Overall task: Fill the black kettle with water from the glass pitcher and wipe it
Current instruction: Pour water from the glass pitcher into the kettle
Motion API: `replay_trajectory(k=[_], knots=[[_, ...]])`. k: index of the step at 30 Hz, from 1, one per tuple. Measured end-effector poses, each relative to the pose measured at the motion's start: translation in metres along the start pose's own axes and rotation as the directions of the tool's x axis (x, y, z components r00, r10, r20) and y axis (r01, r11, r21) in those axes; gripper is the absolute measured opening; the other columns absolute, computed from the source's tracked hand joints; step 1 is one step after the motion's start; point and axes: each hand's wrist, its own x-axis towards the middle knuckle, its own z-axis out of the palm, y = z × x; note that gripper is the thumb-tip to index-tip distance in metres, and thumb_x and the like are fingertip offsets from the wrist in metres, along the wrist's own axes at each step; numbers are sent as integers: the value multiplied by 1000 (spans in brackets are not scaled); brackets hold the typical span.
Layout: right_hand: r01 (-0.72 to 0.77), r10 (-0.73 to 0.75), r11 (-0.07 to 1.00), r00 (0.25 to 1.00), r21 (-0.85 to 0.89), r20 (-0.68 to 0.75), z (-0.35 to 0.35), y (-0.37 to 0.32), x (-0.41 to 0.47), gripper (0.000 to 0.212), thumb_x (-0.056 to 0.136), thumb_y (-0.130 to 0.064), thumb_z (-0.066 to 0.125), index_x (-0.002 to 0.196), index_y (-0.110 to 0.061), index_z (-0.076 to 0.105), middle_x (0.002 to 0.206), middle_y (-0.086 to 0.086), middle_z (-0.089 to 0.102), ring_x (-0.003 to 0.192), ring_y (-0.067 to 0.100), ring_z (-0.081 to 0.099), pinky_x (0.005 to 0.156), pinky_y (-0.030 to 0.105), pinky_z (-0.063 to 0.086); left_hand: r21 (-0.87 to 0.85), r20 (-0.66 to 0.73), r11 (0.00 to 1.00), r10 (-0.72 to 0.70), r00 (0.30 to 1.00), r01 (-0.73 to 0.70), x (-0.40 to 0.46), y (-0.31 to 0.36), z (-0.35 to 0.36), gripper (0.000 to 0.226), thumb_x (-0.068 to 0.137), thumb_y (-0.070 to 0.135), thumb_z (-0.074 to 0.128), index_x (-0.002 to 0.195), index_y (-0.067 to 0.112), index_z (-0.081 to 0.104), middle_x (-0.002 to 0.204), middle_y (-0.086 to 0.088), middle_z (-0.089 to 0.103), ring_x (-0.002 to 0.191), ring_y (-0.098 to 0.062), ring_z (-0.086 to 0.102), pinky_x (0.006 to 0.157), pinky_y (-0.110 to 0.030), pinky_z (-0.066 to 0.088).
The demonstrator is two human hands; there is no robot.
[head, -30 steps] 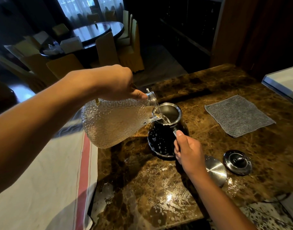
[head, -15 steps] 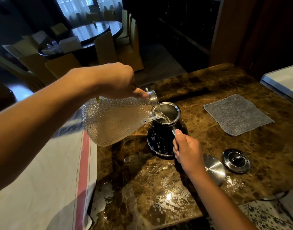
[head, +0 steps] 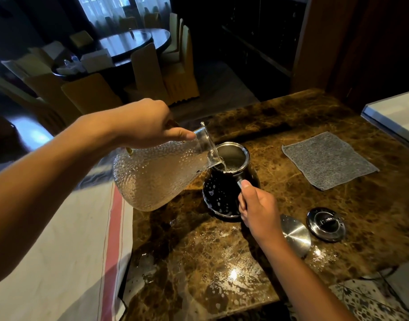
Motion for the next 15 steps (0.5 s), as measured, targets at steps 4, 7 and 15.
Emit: replay_trajectory(k=[4,7,15], knots=[[-3,3,1000,1000,2,-3,0,-4,-1,63,93,-64,44,55,-14,42,47,-5,39,45,14,35,48,26,28,-73,-48,997,-21,999,17,-4,-10,12,84,71,82,42,87,5,70,73,-14,67,60,-24,58,53,-31,44],[-6,6,1000,1000,-6,-4,0,-6,-1,63,92,-64,44,55,-14,43,47,-4,39,45,15,36,49,26,29,-148,-87,987,-72,994,58,-8,-16,22,83,74,79,42,86,3,71,65,-11,58,54,-19,50,49,-27,37],[-33,33,999,999,-12,-8,0,-8,-2,61,90,-66,45,55,-17,45,51,3,39,48,20,35,52,32,29,-352,-245,936,-91,965,-1,-21,-30,40,76,78,74,52,74,0,67,57,-9,46,50,-18,43,50,-30,34]])
